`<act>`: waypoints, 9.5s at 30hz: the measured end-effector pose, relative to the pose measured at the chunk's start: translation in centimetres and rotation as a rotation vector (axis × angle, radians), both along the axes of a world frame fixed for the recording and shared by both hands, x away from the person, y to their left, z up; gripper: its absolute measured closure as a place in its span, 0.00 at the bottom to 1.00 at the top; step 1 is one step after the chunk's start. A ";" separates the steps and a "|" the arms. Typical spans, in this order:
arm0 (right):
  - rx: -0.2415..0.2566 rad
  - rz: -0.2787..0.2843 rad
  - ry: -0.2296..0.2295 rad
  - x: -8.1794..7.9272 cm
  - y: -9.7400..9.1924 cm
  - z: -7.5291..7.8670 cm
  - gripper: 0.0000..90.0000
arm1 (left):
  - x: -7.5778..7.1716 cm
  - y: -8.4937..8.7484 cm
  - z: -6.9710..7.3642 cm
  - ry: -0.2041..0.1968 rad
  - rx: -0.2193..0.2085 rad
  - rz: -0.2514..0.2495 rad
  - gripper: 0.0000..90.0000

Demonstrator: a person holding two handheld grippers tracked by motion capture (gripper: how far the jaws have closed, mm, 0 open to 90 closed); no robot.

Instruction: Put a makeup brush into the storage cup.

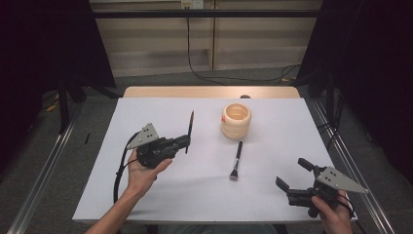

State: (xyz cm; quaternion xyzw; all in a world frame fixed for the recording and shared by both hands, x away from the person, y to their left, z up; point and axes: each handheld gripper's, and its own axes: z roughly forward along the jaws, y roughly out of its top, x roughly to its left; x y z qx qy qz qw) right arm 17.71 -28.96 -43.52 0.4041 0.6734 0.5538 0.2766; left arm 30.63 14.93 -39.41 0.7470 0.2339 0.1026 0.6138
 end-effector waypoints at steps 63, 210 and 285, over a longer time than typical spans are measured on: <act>0.045 0.410 -0.056 7.4 11.1 6.9 0.09 | -1.8 -7.1 0.8 0.000 -0.010 -0.155 0.94; 0.065 0.404 -0.024 9.7 7.9 6.9 0.93 | -5.2 5.1 -3.7 -0.077 0.037 0.232 0.01; -0.026 0.157 -0.033 21.9 6.2 9.7 0.92 | -5.2 6.7 -3.7 -0.083 0.022 0.260 0.01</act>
